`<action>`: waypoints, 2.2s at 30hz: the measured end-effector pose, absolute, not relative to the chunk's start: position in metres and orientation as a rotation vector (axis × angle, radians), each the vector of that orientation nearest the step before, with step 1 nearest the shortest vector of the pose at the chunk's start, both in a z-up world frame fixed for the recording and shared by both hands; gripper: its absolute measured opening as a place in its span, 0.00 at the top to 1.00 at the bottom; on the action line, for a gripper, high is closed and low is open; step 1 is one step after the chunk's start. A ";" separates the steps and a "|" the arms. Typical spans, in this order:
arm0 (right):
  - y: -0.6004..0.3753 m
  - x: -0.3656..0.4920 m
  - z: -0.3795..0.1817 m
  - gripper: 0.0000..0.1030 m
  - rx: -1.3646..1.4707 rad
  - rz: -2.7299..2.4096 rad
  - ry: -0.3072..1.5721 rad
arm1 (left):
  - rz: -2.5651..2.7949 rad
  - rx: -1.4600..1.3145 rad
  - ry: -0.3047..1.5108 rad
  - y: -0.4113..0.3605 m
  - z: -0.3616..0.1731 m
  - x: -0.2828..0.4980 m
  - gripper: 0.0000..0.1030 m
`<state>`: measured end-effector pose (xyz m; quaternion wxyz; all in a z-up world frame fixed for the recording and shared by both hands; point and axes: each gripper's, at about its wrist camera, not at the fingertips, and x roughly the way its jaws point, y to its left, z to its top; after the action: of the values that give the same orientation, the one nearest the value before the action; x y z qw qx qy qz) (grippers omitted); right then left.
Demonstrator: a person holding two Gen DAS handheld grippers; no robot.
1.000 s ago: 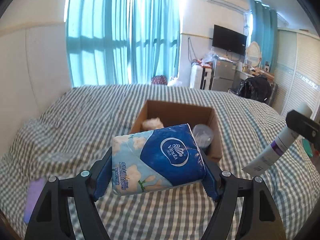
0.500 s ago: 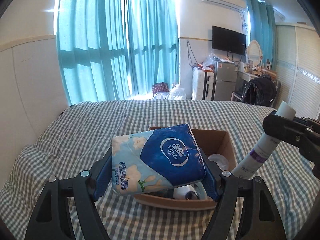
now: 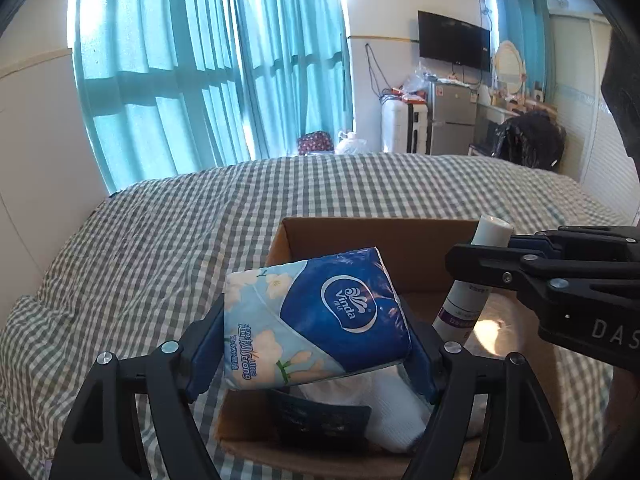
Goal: Organize objects
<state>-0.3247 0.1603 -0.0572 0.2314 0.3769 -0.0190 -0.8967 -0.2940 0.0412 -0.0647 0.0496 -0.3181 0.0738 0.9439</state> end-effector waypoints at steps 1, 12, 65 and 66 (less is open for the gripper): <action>0.161 -0.330 -0.063 0.79 1.046 -2.458 -0.063 | 2.893 -0.972 0.238 0.043 -0.069 -0.297 0.24; 0.167 -0.344 -0.082 0.78 1.044 -2.488 -0.094 | 2.874 -1.013 0.285 0.053 -0.088 -0.310 0.24; 0.205 -0.019 0.098 0.00 0.305 -3.045 0.029 | 3.051 -0.384 0.211 0.040 0.091 -0.049 0.00; 0.204 -0.019 0.091 0.00 0.310 -3.042 0.035 | 3.054 -0.391 0.188 0.037 0.087 -0.047 0.00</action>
<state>-0.0195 0.2044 0.0914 0.0417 0.1014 0.0116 -0.9939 -0.0471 0.0367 0.0872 0.0284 -0.1266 0.0608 0.9897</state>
